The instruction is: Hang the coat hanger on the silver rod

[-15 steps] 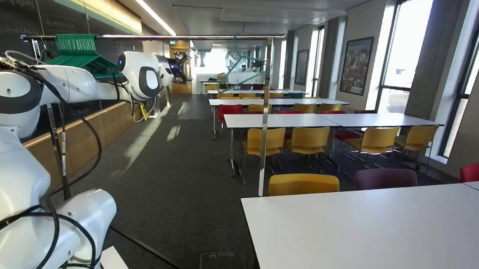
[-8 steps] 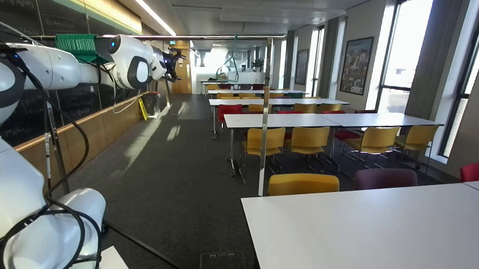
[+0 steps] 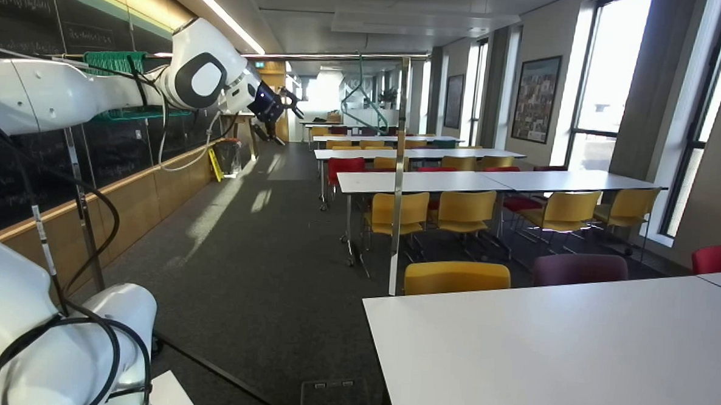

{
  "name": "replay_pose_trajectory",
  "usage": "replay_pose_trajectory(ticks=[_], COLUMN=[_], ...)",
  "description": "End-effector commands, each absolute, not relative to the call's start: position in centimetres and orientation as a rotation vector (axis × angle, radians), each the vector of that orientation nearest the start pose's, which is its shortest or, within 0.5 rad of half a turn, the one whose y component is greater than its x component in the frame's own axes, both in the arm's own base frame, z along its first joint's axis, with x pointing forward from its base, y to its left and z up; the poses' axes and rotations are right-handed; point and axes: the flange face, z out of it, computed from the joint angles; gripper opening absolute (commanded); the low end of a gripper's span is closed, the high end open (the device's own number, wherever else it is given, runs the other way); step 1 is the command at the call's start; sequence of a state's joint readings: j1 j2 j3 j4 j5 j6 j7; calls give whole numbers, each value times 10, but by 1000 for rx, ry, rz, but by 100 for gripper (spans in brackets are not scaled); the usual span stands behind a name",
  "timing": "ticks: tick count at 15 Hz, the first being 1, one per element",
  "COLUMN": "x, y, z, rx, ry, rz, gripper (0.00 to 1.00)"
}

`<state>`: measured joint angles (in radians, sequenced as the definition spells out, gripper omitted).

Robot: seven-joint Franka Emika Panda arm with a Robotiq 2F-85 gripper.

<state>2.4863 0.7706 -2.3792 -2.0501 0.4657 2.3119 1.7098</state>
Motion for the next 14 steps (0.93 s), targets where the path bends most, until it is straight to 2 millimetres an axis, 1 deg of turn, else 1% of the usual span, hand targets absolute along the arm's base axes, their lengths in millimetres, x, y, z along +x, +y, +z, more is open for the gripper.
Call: replay_pose_trajectory(ticks=[1, 2, 4, 5, 7, 14], x=[400, 399, 400, 400, 399, 400], y=[173, 170, 166, 174, 171, 170], z=[702, 696, 692, 683, 681, 682], rx=[-1692, -1720, -1730, -1709, -1716, -1712], ry=[1989, 2026, 2031, 2056, 2059, 2057], rz=[-610, -522, -342, -466, -395, -386], gripper=[100, 100, 100, 100, 100, 100])
